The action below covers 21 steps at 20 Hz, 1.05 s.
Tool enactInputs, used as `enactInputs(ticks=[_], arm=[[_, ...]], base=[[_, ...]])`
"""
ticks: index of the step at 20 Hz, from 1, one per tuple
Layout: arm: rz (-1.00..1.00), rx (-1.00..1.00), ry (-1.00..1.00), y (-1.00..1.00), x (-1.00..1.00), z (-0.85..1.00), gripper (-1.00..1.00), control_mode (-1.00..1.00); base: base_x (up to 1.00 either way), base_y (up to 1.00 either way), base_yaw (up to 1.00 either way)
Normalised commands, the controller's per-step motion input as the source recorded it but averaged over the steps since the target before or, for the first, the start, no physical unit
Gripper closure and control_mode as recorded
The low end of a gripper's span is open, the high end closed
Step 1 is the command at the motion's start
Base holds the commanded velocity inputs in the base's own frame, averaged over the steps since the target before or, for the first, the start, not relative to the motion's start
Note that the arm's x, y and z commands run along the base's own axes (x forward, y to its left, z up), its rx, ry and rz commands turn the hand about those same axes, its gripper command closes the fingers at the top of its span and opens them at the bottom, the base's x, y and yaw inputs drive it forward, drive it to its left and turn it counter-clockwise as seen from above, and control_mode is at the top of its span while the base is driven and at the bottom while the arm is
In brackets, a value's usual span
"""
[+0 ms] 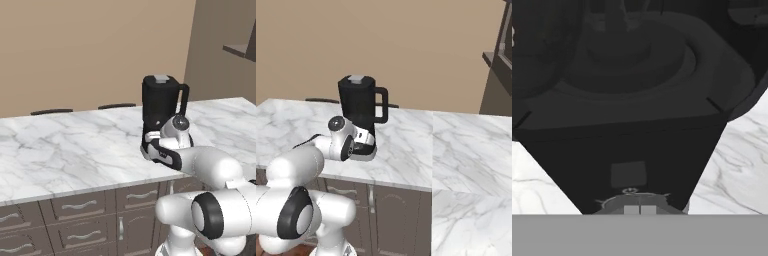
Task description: Grab the lime and garlic from the fridge, place them in the blender, close the lid, and turn on the blender to create a marinade.
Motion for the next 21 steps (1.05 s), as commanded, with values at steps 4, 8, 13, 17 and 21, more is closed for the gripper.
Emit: enactInputs(ticks=[4, 8, 13, 17, 21], arm=[[0.0, 0.0, 0.0, 0.01, 0.13, 0.0, 1.0, -1.0], [0.0, 0.0, 0.0, 0.02, 0.11, 0.0, 1.0, -1.0], [0.0, 0.0, 0.0, 0.03, 0.11, 0.0, 1.0, -1.0], [0.0, 0.0, 0.0, 0.03, 0.09, 0.0, 1.0, -1.0], [0.0, 0.0, 0.0, 0.0, 0.01, 0.0, 1.0, -1.0]], base=[[0.0, 0.0, 0.0], [0.0, 0.0, 0.0], [0.0, 0.0, 0.0], [0.0, 0.0, 0.0], [0.0, 0.0, 0.0]])
